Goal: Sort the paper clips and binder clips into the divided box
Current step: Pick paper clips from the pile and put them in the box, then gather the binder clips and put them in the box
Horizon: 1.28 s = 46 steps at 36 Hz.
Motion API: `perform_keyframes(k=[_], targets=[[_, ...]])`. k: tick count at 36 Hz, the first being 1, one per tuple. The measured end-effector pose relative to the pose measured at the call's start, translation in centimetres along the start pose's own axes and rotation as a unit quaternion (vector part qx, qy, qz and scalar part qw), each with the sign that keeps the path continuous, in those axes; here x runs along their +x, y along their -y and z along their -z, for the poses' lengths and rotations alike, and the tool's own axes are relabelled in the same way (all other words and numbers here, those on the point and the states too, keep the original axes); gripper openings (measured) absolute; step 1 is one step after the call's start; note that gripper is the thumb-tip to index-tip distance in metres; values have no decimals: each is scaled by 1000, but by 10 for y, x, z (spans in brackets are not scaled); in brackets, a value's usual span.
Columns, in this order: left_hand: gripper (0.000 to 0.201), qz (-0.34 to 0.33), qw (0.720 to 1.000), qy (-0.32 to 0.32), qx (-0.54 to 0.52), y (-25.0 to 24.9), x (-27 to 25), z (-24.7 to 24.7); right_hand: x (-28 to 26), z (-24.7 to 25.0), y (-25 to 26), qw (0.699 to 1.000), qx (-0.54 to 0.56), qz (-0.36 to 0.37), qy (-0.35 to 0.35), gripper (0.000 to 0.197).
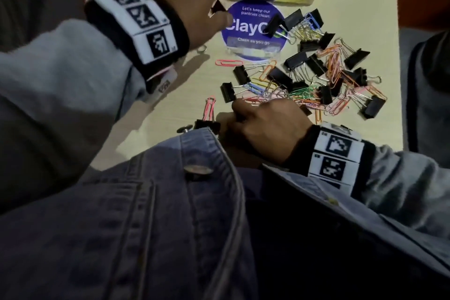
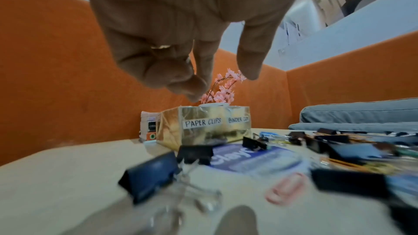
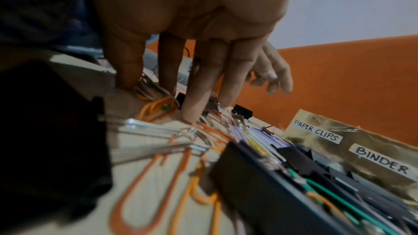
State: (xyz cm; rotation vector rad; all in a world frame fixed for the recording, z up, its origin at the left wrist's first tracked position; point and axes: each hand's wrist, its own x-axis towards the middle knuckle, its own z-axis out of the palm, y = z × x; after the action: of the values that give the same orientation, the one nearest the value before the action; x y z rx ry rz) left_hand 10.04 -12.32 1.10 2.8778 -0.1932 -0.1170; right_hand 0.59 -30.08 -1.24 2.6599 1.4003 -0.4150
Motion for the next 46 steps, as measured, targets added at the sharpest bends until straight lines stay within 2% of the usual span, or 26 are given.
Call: perform_keyframes(k=[4, 7, 11, 16, 21, 27, 37, 42, 46], targets=[[43, 17, 996, 77, -37, 11, -40, -12, 8, -1, 6, 998, -60, -3, -13, 39], [42, 29, 989, 140, -28, 9, -69, -18, 14, -5, 4, 996, -84, -5, -10, 40], [51, 1, 984, 179, -22, 7, -107, -27, 25, -2, -9, 997, -67, -29, -28, 40], [51, -80, 974, 207, 36, -6, -134, -36, 38, 7, -38, 991, -111, -78, 11, 26], [51, -99, 953, 262, 117, -19, -136, -46, 49, 9, -48, 982, -165, -84, 40, 26], [23, -149, 955, 217, 140, -35, -118, -49, 53, 11, -58, 983, -151, -100, 39, 30], [17, -156, 964, 179, 122, -43, -76, -42, 55, 23, -86, 988, -60, -139, -14, 24], [15, -125, 965, 214, 83, -43, -67, -44, 57, 50, -106, 973, 65, -212, -66, 17], [25, -92, 962, 247, 74, -42, -63, -47, 68, 89, -128, 948, 126, -238, -172, 12]])
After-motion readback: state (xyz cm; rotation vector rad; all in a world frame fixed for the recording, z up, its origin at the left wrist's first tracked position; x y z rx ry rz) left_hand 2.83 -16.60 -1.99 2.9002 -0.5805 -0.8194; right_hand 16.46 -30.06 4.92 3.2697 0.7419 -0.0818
